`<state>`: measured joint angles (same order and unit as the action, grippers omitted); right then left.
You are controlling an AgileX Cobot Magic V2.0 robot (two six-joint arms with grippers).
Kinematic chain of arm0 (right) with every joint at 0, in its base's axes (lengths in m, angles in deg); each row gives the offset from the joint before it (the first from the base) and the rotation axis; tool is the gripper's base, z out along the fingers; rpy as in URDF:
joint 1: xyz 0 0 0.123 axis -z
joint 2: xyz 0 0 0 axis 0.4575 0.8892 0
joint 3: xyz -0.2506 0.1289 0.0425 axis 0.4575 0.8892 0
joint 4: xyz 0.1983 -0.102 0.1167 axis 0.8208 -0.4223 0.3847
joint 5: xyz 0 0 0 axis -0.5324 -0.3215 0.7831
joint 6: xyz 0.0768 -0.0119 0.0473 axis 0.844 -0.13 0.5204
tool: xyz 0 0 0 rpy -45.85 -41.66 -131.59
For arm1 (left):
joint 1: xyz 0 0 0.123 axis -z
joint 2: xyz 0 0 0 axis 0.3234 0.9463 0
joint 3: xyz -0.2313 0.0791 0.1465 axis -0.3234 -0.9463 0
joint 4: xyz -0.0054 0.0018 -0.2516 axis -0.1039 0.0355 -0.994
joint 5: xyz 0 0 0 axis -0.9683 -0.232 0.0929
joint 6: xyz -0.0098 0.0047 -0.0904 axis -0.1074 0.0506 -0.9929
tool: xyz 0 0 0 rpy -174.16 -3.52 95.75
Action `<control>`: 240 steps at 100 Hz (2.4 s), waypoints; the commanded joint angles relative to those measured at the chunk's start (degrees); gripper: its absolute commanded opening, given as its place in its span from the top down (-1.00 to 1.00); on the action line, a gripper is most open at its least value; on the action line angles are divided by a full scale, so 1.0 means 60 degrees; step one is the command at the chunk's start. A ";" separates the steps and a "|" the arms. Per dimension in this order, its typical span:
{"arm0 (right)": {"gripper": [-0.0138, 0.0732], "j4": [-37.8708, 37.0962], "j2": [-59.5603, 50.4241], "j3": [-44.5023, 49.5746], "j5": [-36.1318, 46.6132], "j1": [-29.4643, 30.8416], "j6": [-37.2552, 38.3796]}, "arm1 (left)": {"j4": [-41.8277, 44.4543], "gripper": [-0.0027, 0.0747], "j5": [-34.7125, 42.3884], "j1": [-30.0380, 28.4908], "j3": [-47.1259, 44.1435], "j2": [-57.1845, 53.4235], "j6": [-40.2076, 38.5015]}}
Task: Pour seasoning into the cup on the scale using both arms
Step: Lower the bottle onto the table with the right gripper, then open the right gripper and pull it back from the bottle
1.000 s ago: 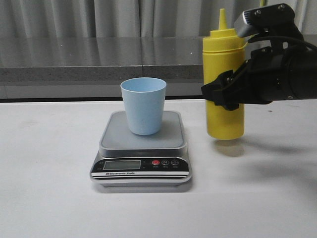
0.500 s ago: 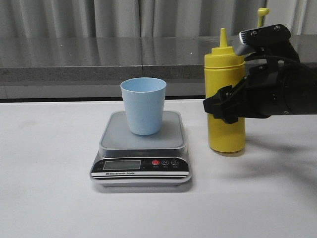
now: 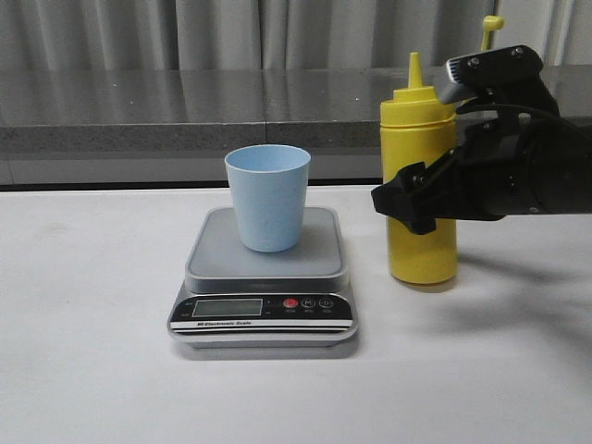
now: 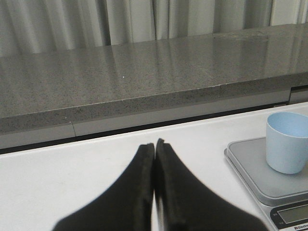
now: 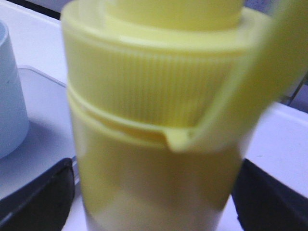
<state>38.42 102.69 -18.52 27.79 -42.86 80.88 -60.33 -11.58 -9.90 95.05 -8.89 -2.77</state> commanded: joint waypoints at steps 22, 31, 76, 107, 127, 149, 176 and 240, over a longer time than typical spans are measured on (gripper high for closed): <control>-0.81 0.0122 -0.0404 -0.0093 0.0710 0.0072 -0.0089 | -0.0009 0.98 0.0736 -0.0035 0.0299 0.0075 -0.0025; -0.81 0.0178 -0.0435 0.0047 0.0711 0.0072 -0.0089 | -0.0009 0.98 0.0736 -0.0035 0.0299 0.0075 -0.0025; -0.81 0.0509 -0.1283 0.0917 0.0717 0.0072 -0.0089 | -0.0009 0.98 0.0736 -0.0035 0.0299 0.0075 -0.0025; -0.81 0.0676 -0.1864 0.1703 0.0727 0.0072 -0.0089 | -0.0009 0.98 0.0736 -0.0035 0.0299 0.0075 -0.0025; -0.81 0.0902 -0.2215 0.2216 0.0736 0.0072 -0.0089 | -0.0009 0.98 0.0736 -0.0035 0.0299 0.0075 -0.0025; -0.81 0.1060 -0.2644 0.2723 0.0739 0.0072 -0.0089 | -0.0009 0.98 0.0736 -0.0035 0.0299 0.0075 -0.0025; -0.81 0.1185 -0.3937 0.3317 0.0569 0.0072 -0.0089 | -0.0009 0.98 0.0736 -0.0035 0.0299 0.0075 -0.0025; -0.81 0.1817 -0.9243 0.2043 -0.6170 0.0072 -0.0068 | -0.0009 0.98 0.0736 -0.0035 0.0299 0.0075 -0.0025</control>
<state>48.90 50.29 -2.44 -6.17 -42.86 80.88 -60.33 -11.58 -9.90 95.05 -8.89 -2.77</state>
